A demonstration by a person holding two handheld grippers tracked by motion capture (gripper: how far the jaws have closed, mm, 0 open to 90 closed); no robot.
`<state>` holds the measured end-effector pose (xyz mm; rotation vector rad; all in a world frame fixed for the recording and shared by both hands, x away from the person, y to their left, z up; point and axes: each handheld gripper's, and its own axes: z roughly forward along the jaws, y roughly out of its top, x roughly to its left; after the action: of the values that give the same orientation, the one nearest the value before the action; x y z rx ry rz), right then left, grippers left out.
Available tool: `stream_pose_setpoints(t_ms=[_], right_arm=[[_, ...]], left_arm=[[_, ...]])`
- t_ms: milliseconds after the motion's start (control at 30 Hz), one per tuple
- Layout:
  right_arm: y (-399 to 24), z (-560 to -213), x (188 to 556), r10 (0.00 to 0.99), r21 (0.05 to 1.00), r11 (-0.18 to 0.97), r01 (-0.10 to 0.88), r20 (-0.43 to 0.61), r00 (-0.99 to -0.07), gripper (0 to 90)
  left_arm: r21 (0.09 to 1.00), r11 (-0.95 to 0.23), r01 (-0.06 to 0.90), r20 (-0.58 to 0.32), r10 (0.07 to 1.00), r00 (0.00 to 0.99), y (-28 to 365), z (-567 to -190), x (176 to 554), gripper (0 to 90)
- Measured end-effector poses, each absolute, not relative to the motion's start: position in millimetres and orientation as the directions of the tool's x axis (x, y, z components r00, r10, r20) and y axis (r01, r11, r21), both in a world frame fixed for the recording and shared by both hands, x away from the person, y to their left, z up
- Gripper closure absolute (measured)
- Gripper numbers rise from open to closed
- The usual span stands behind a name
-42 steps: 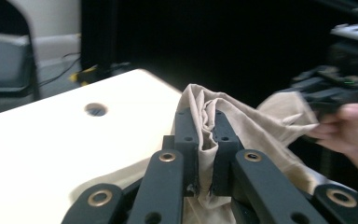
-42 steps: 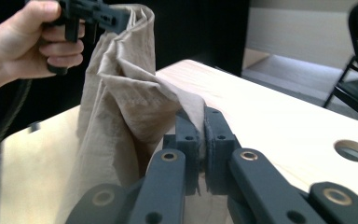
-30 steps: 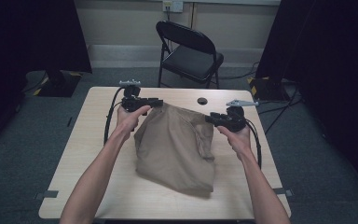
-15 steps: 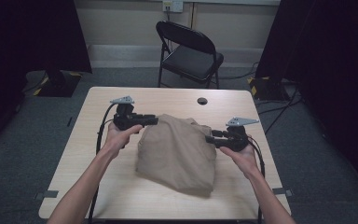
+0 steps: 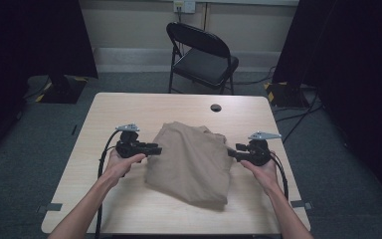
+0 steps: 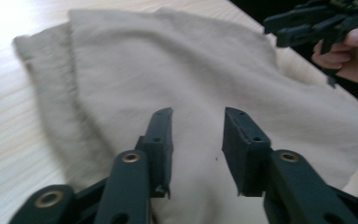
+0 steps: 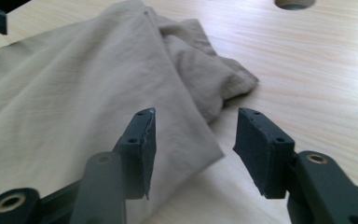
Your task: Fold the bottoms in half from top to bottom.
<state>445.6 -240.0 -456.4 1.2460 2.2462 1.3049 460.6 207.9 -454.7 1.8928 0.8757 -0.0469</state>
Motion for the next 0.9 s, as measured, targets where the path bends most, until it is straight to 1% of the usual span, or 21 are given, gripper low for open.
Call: stream_pose_setpoints(t_ms=[67,133,200,233,267,300,400,433,467,533,667,767,833,900], right_arm=[[-244,-460,447,0.787,0.797,0.221,0.563,0.195,-0.585,46.6],[-245,-467,450,0.780,0.778,0.212,0.591,0.229,-0.582,47.4],[-243,-472,451,0.756,0.767,0.222,0.602,0.255,-0.604,59.1],[-240,-472,450,0.752,0.772,0.235,0.591,0.241,-0.614,68.1],[-238,-471,449,0.741,0.783,0.247,0.572,0.228,-0.632,82.1],[-236,-467,449,0.732,0.796,0.247,0.553,0.220,-0.645,87.5],[-234,-455,451,0.736,0.824,0.228,0.519,0.203,-0.646,88.6],[-233,-448,456,0.739,0.832,0.219,0.509,0.199,-0.644,88.8],[-233,-448,456,0.739,0.832,0.219,0.509,0.199,-0.644,88.8],[-232,-443,462,0.756,0.841,0.212,0.498,0.182,-0.629,88.8],[-230,-436,476,0.771,0.845,0.209,0.492,0.167,-0.614,88.8],[-224,-430,488,0.779,0.858,0.192,0.477,0.162,-0.606,88.7],[-219,-430,498,0.803,0.860,0.197,0.470,0.133,-0.580,88.7],[-214,-435,510,0.814,0.846,0.182,0.501,0.157,-0.560,88.7]], left_arm=[[0.767,-0.217,0.604,-0.415,0.550,0.725,209,-459,462,56.3],[0.757,-0.245,0.606,-0.405,0.552,0.729,206,-464,462,54.6],[0.742,-0.271,0.613,-0.403,0.550,0.731,201,-470,463,54.5],[0.735,-0.284,0.616,-0.398,0.554,0.731,199,-472,462,55.9],[0.731,-0.300,0.613,-0.392,0.551,0.737,197,-475,462,58.8],[0.724,-0.314,0.614,-0.395,0.541,0.743,196,-477,461,60.3],[0.708,-0.354,0.611,-0.375,0.545,0.750,193,-480,457,68.9],[0.701,-0.372,0.608,-0.365,0.546,0.754,192,-481,455,74.1],[0.697,-0.390,0.602,-0.351,0.546,0.760,191,-482,453,74.1],[0.677,-0.437,0.592,-0.324,0.546,0.773,189,-486,448,77.4],[0.670,-0.450,0.591,-0.313,0.550,0.774,189,-487,441,77.3],[0.669,-0.444,0.596,-0.313,0.558,0.768,190,-488,442,75.1],[0.671,-0.455,0.585,-0.298,0.557,0.775,189,-488,442,75.6],[0.670,-0.455,0.586,-0.294,0.562,0.773,188,-487,441,75.8]])
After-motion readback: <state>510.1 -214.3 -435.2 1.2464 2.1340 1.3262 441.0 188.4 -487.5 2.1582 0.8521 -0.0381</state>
